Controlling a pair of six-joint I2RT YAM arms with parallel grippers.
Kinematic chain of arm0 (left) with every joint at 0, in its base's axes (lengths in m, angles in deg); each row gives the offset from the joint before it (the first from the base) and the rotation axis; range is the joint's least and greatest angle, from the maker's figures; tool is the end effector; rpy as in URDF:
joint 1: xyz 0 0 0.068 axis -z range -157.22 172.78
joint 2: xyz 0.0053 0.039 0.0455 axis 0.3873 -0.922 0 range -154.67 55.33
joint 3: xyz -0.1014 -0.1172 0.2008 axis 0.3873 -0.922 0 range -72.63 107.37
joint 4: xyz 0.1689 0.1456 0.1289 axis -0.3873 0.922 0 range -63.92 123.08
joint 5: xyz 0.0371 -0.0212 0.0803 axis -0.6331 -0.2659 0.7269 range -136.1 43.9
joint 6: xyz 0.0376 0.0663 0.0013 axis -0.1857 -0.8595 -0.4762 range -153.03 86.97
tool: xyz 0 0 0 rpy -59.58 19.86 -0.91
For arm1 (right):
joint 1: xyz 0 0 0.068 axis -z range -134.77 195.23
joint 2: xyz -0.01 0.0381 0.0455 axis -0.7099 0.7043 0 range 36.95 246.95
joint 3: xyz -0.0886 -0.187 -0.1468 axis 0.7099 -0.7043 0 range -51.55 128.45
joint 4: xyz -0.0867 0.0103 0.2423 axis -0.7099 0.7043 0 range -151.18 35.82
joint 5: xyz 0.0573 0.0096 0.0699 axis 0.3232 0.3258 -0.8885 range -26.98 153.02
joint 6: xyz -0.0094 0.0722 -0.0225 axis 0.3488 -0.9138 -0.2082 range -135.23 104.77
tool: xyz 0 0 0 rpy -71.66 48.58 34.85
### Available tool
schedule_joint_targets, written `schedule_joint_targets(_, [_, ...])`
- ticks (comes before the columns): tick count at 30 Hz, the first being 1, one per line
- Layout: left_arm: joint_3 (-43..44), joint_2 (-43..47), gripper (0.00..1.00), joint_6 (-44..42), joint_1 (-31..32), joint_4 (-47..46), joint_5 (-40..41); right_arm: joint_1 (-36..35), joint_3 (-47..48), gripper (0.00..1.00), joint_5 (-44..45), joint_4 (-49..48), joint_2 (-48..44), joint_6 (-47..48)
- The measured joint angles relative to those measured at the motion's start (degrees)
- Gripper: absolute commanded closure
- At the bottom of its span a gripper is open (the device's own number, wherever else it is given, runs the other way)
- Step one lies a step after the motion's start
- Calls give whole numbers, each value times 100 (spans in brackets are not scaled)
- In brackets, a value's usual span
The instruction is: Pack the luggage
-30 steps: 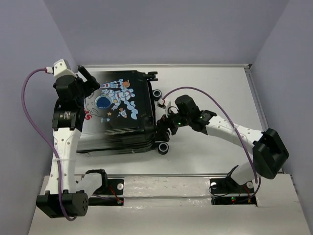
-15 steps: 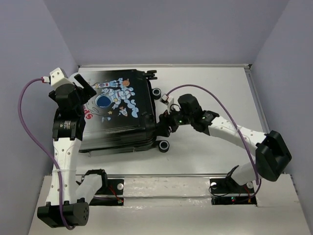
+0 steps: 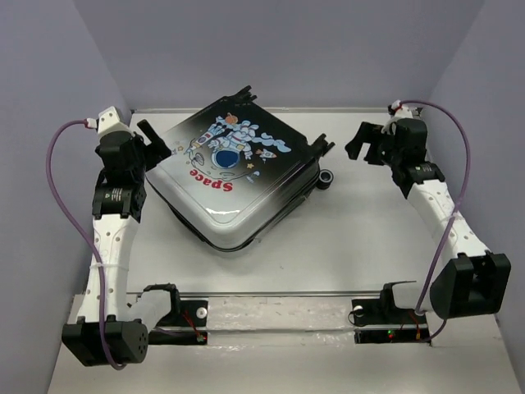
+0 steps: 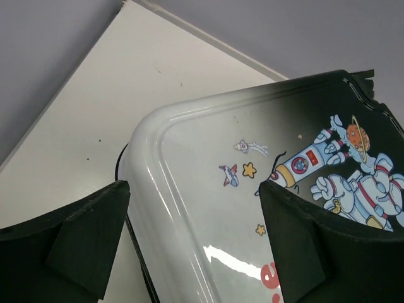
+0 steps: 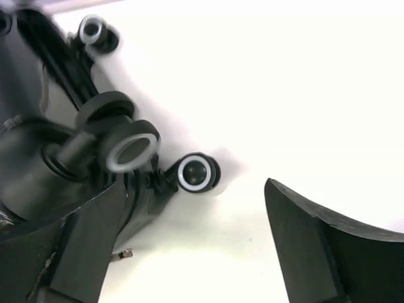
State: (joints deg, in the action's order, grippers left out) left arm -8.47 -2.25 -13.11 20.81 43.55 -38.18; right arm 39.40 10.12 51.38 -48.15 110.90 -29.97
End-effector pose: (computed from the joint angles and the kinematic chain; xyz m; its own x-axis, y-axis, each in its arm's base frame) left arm 0.2565 0.0178 0.3807 -0.1199 -0.3418 -0.9321 -0.2235 0.9240 -0.3101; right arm 0.3216 0.0459 0.2970 -0.4829 0.2013 -0.8522 -0.1634 0.9354 0.3135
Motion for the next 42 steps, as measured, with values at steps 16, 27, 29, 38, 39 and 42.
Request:
schedule_joint_targets(16, [3200, -3897, 6, 387, -704, -131, -649, -2345, -787, 93, -494, -350, -721, -492])
schedule_joint_targets(27, [4308, -5958, 9, 393, -1012, 343, -1515, -2448, -1375, 93, -264, -970, 284, -885])
schedule_joint_targets(29, [4140, -6039, 9, 393, -957, 234, -1663, -2430, -1228, 93, -232, -999, 487, -907])
schedule_joint_targets(38, [717, -4607, 10, 962, -968, -1390, -1644, -1714, 57, 93, -389, -614, 1609, -748])
schedule_joint_targets(39, [372, -4306, 10, 975, -979, -1449, -1569, -1506, 205, 93, -472, -647, 1770, -730])
schedule_joint_targets(42, [-461, -3578, 10, 1051, -927, -1582, -1552, -1043, 505, 81, -710, -804, 2037, -710])
